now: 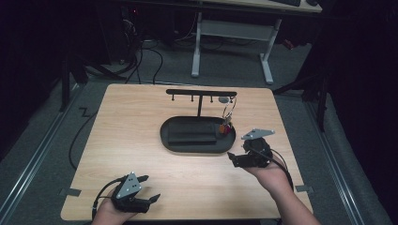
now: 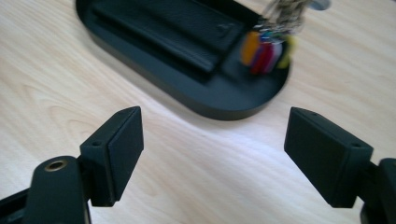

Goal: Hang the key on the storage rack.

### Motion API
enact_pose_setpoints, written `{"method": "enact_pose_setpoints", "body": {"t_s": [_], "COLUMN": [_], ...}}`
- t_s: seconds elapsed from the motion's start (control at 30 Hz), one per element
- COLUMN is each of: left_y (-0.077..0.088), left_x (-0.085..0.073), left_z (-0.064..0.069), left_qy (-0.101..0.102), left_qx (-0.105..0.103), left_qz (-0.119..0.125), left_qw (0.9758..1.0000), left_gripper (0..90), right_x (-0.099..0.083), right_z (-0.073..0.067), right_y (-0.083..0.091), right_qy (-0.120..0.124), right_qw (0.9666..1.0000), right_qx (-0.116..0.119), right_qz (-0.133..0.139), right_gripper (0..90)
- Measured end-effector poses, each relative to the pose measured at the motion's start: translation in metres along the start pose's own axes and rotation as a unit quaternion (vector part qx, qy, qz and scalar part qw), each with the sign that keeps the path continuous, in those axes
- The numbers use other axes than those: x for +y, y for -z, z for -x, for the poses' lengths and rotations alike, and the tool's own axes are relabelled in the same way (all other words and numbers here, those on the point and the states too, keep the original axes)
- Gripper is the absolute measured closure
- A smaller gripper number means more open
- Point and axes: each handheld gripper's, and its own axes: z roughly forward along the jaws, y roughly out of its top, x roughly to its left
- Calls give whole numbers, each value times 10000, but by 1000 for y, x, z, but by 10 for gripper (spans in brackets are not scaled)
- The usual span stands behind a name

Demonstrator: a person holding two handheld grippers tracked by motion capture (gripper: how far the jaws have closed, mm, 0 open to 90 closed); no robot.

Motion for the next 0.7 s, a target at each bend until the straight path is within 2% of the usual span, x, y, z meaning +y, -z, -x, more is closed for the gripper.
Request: {"method": "enact_pose_setpoints", "body": {"t_s": [0.17,0.4,0.53,0.6,0.63,0.67,0.7], "left_y": [-2,-4,-5,-6,-6,-6,-7], "left_x": [0,-1,-1,-1,-1,-1,-1], "left_z": [1,1,1,1,2,2,3], "left_qy": [-25,-26,-6,38,49,45,31], "left_qx": [-32,-64,-83,-96,-124,-153,-149], "left_qz": [-56,-102,-111,-99,-91,-99,-99], "left_qw": [10000,9999,9999,9999,9999,9998,9998], "left_gripper": [223,222,222,221,221,221,221], "right_x": [-27,-68,-93,-109,-117,-120,-121], "right_z": [-14,-33,-41,-41,-40,-37,-36], "right_y": [-10,-27,-35,-37,-38,-40,-41], "right_qy": [-67,30,-63,-172,-260,-395,-413], "right_qw": [9995,9982,9966,9934,9927,9942,9954], "right_qx": [152,89,-47,-198,-214,-20,67], "right_qz": [256,598,820,1118,1154,1001,861], "right_gripper": [193,192,193,214,217,194,188]}}
